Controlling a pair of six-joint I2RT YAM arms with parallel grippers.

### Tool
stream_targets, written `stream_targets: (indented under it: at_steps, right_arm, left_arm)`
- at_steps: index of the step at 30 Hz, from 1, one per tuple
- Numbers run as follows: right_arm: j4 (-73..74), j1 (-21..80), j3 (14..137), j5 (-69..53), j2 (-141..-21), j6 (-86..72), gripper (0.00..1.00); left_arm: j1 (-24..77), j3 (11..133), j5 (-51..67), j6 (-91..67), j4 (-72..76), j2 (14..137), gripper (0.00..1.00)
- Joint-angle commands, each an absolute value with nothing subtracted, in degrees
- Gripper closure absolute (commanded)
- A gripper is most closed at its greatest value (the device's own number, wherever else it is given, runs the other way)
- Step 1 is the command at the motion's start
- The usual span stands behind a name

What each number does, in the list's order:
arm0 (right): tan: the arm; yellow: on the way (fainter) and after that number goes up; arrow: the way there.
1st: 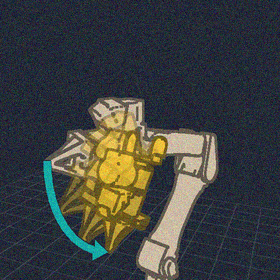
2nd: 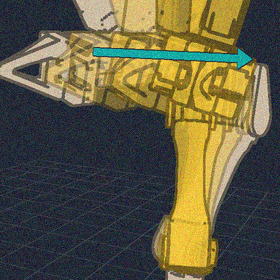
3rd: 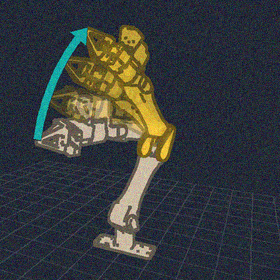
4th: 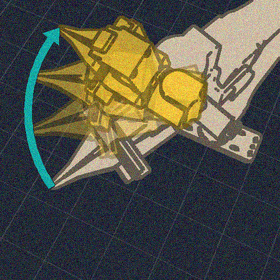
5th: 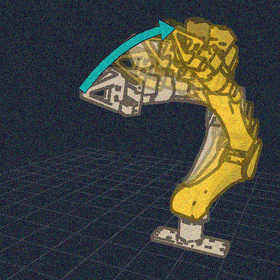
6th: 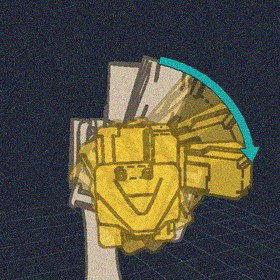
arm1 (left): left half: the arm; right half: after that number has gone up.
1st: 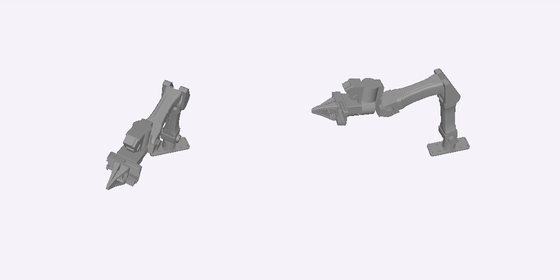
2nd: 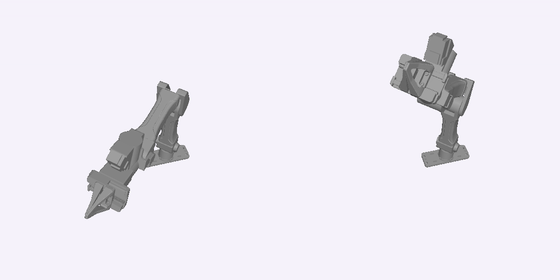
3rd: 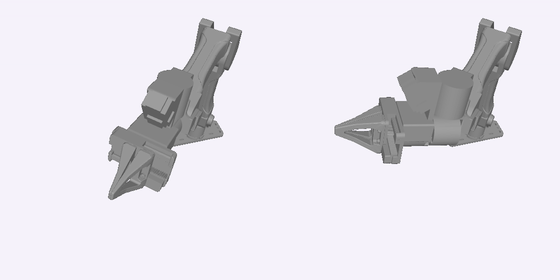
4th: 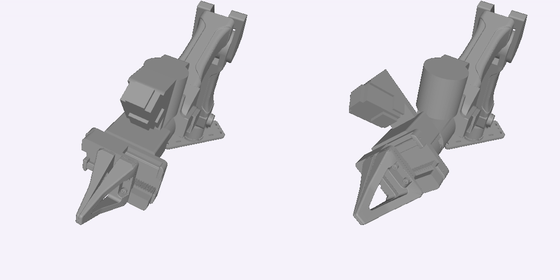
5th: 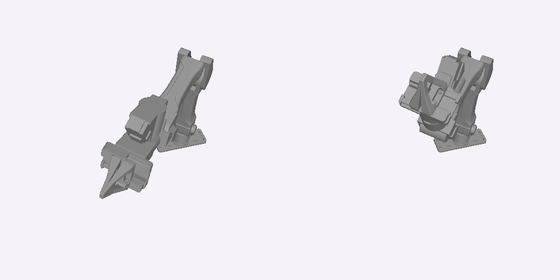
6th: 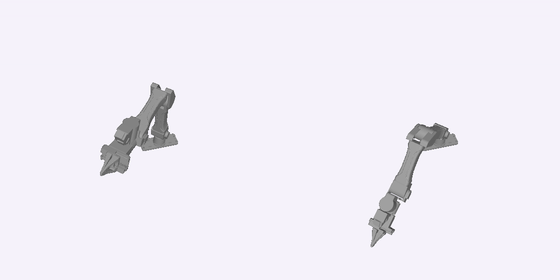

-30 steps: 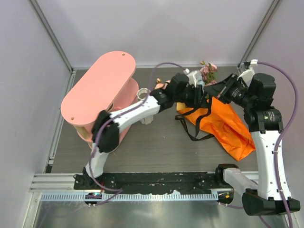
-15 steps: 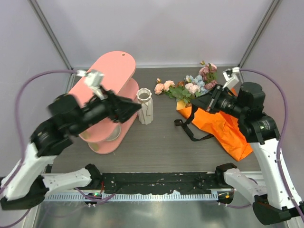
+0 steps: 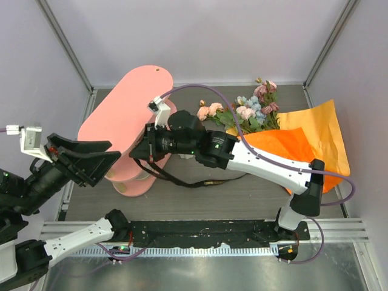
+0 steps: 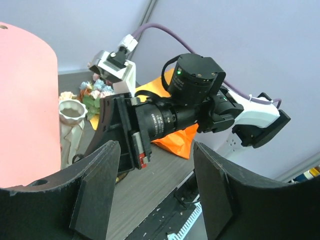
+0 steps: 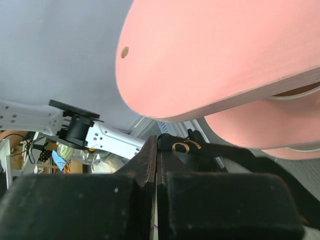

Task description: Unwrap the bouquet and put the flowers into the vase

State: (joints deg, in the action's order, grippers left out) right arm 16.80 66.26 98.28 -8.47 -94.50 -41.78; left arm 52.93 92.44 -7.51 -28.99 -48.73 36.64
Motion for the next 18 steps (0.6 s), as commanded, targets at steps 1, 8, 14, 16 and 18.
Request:
stream_targets:
  at_steps: [1, 8, 14, 16, 18]
  right_arm:
    - [9.14, 66.53, 100.59, -4.24, -85.45, -41.49, 0.99]
    - [20.55, 53.82, 64.38, 14.34, -57.60, -46.49, 0.99]
    - [24.00, 34.56, 41.94, 7.48, -44.91, -42.73, 0.99]
    - [21.46, 32.70, 37.72, 3.54, -48.31, -40.27, 0.99]
    - [19.09, 31.38, 36.13, -3.55, -52.89, -39.11, 0.99]
  left_arm:
    - [53.17, 92.11, -8.61, -27.33, -49.04, 33.67, 0.34]
    - [53.09, 89.74, -1.42, -27.25, -46.24, 41.21, 0.32]
    - [53.17, 88.16, 7.02, -27.16, -39.92, 54.37, 0.32]
    - [53.17, 87.89, 7.82, -26.81, -38.94, 57.64, 0.32]
    - [53.17, 88.24, 7.65, -26.81, -38.76, 62.74, 0.33]
